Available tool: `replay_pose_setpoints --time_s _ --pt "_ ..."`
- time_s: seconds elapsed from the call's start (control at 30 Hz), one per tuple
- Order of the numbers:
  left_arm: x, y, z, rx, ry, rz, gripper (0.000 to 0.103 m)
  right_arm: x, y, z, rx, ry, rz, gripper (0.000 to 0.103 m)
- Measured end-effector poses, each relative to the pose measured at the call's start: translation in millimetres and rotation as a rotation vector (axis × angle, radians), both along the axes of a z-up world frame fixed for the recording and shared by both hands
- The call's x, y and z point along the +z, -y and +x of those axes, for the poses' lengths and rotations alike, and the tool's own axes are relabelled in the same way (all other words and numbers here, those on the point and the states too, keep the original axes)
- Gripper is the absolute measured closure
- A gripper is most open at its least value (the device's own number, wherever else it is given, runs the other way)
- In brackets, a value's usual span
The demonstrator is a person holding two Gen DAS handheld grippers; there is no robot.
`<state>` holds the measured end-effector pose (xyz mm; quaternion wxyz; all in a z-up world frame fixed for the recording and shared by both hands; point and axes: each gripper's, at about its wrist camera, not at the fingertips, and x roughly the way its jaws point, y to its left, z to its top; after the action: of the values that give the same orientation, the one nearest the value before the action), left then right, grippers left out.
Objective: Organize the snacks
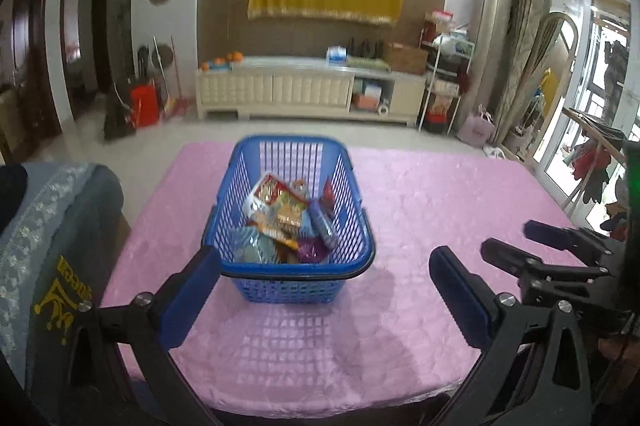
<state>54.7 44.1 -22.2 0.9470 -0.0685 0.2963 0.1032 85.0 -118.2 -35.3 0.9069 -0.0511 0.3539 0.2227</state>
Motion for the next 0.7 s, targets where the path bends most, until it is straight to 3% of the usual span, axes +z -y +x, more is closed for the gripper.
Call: replay_pose_setpoints --time_s 0.17,0.33,0.7 --pt "15.7 17.9 -13.2 0.011 0.049 0.047 0.0 21.5 10.1 -26.8 -0.012 0.096 0.02 0.0" --pt "26.1 28.5 -21.9 -0.026 0.085 0.038 0.0 41.7 14.6 -44.8 -0.029 0.178 0.02 0.0" --pt "30.0 35.4 -26.3 -0.066 0.11 0.023 0.0 60.7 17.5 -57.9 -0.042 0.234 0.023 0.0"
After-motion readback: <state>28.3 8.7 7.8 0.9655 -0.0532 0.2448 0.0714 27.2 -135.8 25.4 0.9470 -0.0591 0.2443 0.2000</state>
